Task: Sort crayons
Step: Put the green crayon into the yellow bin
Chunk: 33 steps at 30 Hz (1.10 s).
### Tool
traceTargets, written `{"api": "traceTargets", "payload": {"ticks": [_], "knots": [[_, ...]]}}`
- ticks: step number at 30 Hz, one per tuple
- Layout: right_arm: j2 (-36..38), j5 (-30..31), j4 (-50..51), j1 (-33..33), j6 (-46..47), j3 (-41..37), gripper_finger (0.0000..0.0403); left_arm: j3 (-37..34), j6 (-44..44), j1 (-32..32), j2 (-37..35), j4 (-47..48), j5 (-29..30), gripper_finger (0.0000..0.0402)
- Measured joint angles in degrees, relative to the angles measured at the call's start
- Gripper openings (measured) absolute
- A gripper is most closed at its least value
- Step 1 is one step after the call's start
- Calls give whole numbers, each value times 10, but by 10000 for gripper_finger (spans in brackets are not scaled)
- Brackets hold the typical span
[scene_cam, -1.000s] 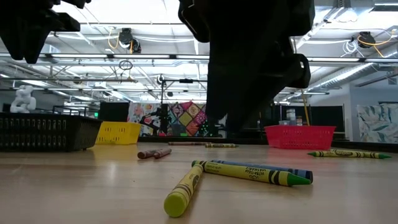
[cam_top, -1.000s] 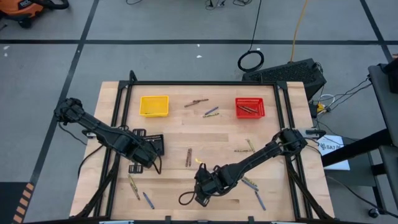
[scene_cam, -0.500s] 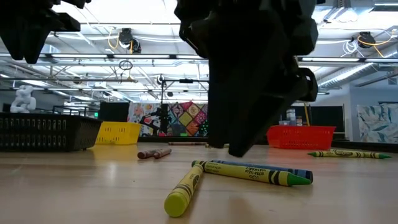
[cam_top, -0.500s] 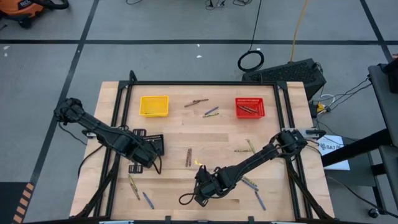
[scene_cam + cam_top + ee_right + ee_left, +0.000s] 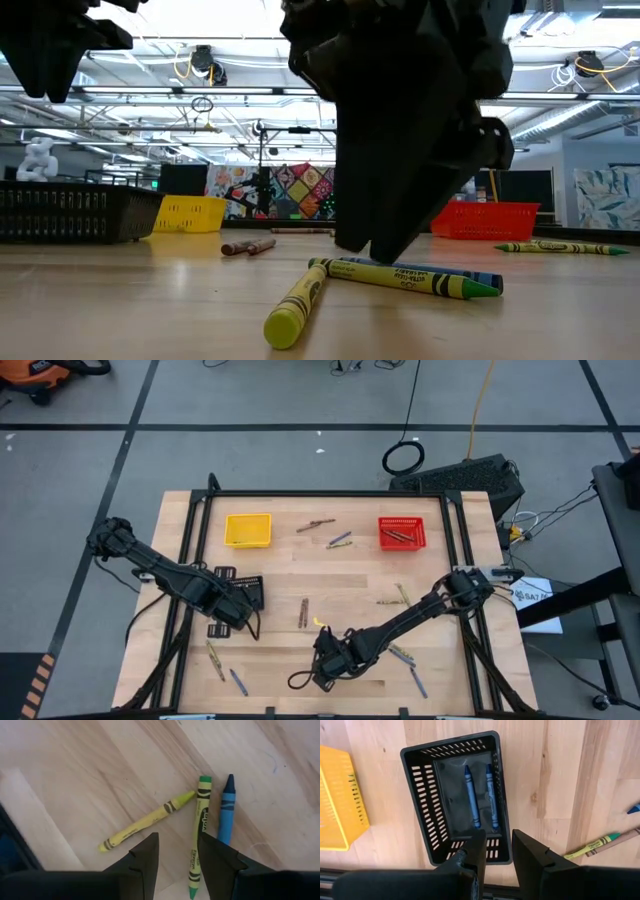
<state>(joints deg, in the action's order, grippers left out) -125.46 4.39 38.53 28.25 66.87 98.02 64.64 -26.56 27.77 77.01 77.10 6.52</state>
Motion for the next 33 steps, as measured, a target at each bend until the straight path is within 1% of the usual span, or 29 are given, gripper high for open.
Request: {"api": "traceTargets", "payload": {"ticks": [14, 24, 33], "knots": [[-5, -1, 12, 0, 14, 0, 122, 0, 0, 0, 0, 0, 0, 84], [-10, -1, 8, 0, 30, 0, 84, 0, 0, 0, 0, 3, 0, 84], [-21, -3, 17, 0, 43, 2, 82, 0, 0, 0, 0, 4, -1, 84]]}}
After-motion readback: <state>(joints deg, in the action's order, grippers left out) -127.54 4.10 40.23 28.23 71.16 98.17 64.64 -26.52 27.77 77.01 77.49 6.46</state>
